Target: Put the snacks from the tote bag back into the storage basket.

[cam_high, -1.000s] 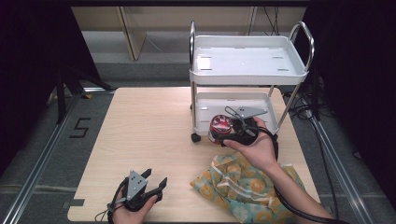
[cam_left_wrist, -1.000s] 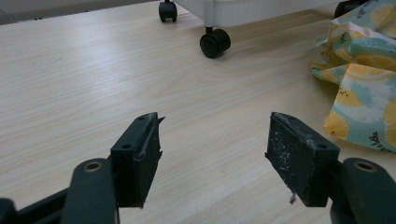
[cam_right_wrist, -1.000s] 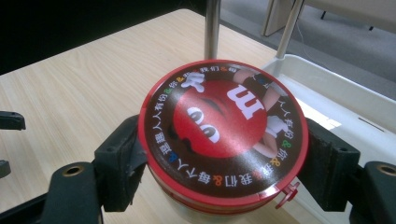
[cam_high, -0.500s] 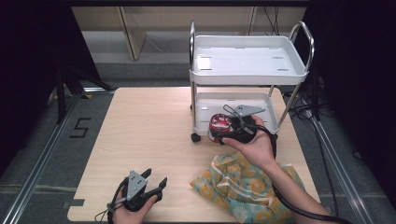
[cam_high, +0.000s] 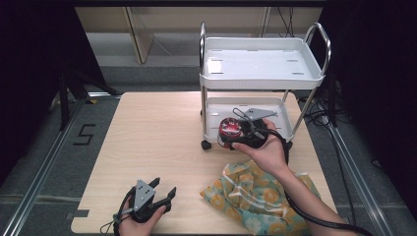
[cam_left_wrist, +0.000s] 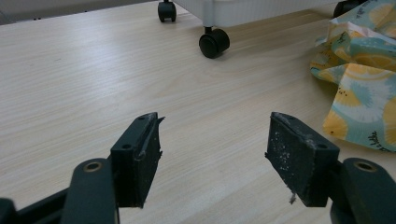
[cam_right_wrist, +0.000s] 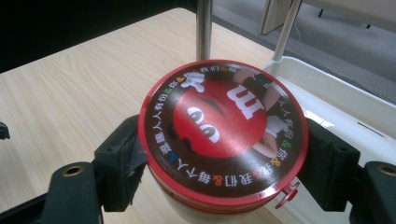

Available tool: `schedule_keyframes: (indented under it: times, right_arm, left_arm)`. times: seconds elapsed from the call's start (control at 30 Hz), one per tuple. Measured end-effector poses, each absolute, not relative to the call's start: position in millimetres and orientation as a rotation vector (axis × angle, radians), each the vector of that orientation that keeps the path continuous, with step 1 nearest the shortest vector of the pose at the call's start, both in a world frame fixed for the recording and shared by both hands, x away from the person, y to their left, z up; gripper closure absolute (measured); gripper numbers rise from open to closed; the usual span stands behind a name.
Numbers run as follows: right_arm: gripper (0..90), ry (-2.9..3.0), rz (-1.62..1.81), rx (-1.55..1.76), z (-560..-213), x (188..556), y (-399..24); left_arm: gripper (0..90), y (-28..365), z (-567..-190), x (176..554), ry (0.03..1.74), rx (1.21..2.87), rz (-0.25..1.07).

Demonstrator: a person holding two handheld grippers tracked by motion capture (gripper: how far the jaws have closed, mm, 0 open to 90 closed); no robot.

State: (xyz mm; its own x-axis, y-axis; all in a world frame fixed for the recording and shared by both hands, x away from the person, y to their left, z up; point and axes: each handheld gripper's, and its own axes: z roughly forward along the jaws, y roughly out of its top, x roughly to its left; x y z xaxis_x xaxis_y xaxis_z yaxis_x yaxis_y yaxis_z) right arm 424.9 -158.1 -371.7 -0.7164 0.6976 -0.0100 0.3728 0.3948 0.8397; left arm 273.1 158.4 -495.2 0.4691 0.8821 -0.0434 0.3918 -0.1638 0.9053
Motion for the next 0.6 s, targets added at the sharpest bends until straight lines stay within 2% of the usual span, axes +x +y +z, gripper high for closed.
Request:
schedule_keyframes:
  times: [0.6]
  right_arm:
    - [26.4,2.301,1.241,0.942,-372.5,430.1,-150.6]
  left_arm:
    - [34.2,158.9,-495.0,273.6,1.074,1.767,0.645]
